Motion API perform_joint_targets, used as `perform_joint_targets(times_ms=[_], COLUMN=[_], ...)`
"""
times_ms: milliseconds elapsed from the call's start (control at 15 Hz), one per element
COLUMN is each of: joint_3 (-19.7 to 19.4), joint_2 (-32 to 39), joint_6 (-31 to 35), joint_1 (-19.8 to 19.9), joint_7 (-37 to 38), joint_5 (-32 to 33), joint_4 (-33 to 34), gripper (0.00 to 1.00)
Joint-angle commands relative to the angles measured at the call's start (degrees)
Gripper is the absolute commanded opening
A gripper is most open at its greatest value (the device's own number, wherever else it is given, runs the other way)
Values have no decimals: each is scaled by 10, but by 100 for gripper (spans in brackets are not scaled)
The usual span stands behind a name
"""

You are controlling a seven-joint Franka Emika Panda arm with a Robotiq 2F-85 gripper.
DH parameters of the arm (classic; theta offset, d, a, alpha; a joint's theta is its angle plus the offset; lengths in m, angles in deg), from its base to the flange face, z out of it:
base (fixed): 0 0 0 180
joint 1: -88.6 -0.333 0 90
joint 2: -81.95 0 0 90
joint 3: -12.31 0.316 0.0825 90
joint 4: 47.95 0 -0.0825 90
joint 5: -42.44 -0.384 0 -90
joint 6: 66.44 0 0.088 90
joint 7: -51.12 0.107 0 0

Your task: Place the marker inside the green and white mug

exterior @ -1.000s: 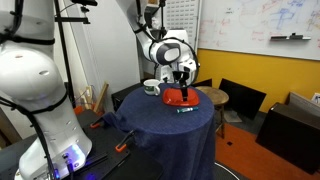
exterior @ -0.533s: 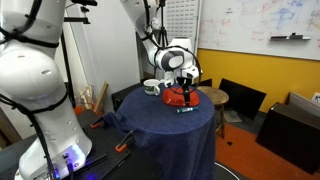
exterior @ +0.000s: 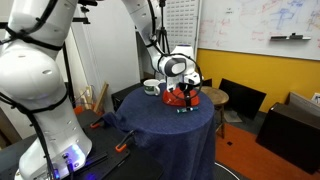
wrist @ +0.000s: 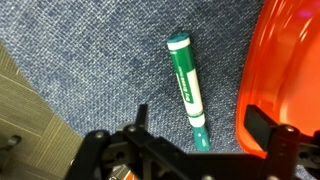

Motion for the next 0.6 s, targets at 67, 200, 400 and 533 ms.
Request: perform_joint_targets(times_ms=[67, 200, 400, 533], joint_3=[-6, -6, -7, -7], joint_2=[21, 26, 29, 31], joint_6=[-13, -13, -16, -18], joint_1=[-5, -3, -4, -4], joint_7=[-22, -25, -30, -31], joint_5=[-27, -33, -37, -37], joint_4=[24, 27, 31, 34], gripper=[81, 75, 60, 48])
